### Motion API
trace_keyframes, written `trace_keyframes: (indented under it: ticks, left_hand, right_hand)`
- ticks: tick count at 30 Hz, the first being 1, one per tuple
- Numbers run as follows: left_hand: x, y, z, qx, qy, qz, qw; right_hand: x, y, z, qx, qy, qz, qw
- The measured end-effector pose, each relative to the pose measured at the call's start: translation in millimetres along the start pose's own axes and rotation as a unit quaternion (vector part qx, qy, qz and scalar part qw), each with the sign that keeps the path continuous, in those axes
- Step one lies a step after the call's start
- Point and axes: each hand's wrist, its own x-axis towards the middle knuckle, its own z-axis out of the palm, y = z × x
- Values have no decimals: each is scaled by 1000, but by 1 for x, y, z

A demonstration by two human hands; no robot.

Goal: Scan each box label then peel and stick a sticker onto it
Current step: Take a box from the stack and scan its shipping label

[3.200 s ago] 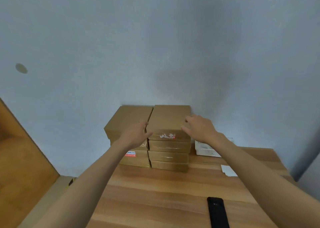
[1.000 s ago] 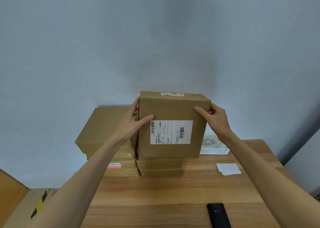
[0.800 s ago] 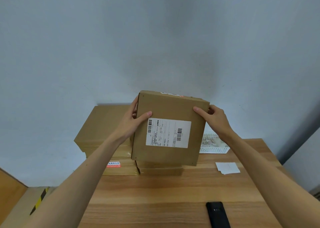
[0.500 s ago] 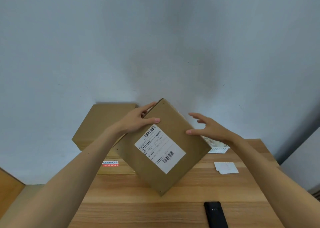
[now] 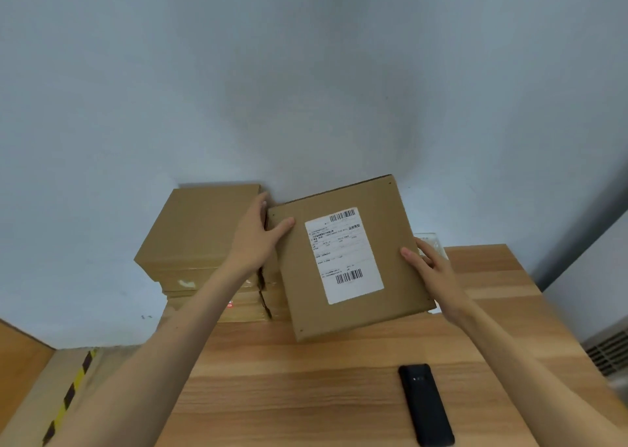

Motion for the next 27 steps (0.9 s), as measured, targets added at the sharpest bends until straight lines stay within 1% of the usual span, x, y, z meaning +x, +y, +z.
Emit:
trace_keyframes:
  ticks: [1,2,4,6,11,16,21,27]
  left_hand:
    - [-9,-7,6,-26,14,-19,999]
    - [-19,-16,12,-54,9,-44,997]
    - [-39,-32,27,-120,-56,-86,987]
    - [-57,-49,39,-147,-116,-103,977]
    - [-92,-79,53,-171,-130,-134,967]
    - [-130,-112,62,-166,-134,-177,961]
    - [-163,-148,71,-160,-140,-238,948]
    - [-169,-197,89,-151,-192,-304,921]
  right_hand:
    - [-4,6,0,21,14,10,1000]
    - [-8,13,1,41,26,20,999]
    - [-17,26,6,67,41,40,996]
    - [-25,39,13,77,53,61,994]
    - [-50,71,21,57,55,100,992]
    - [-77,108,24,26,57,144,988]
    - [-96,143,29,0,55,187,981]
    - [-94,196,35,-30,10,274,961]
